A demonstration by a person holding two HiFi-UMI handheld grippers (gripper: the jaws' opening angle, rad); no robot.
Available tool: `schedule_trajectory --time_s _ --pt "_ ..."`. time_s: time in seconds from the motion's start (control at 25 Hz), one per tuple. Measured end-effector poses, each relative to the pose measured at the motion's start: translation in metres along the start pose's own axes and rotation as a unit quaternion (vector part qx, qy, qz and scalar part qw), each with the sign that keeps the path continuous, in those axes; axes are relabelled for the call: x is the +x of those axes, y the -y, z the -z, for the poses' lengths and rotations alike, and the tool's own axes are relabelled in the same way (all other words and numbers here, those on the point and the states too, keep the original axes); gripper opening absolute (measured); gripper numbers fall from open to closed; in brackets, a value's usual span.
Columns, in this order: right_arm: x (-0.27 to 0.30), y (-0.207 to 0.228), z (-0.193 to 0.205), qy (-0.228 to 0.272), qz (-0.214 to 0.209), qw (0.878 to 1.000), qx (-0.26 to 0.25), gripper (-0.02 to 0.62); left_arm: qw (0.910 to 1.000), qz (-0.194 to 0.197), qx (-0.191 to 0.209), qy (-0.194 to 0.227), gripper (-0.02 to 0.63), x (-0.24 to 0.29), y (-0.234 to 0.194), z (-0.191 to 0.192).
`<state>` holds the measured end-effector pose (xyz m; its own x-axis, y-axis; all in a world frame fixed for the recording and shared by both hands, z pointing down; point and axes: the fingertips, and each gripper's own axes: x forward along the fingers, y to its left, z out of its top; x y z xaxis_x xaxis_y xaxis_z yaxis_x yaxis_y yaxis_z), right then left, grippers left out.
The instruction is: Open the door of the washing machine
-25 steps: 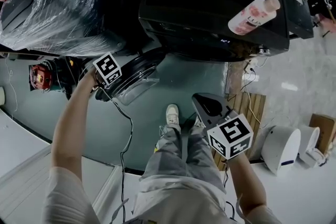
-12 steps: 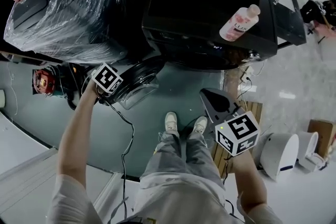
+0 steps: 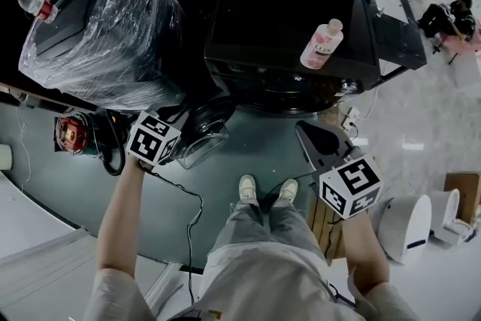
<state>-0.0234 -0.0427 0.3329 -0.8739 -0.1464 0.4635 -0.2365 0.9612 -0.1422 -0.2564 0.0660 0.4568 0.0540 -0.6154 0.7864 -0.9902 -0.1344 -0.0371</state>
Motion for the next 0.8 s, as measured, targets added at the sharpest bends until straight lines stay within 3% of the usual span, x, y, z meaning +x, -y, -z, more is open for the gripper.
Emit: schedule_trajectory --time_s 0.16,0.32,0.48,0.8 --pt "-0.026 -0.001 -0.029 0.023 0.015 0.999 -0.021 0.028 0.9949 -0.007 -0.024 0.098 0.057 -0.047 0.021 -0.051" --pt "-0.055 -0.009 -0.066 0.065 0.017 0.997 -0.041 0.028 0.9849 -0.021 -0.010 0.171 0.054 -0.091 0.042 -0.094" --pt "-0.081 -0.018 -0.094 0.102 0.020 0.993 -0.058 0.028 0.9681 -0.036 -0.004 0.248 0.044 -0.131 0.062 -0.133" --pt "-0.137 -0.029 -0.142 0.179 0.045 0.980 -0.072 0.028 0.9371 -0.072 0.045 0.339 0.025 -0.205 0.101 -0.184"
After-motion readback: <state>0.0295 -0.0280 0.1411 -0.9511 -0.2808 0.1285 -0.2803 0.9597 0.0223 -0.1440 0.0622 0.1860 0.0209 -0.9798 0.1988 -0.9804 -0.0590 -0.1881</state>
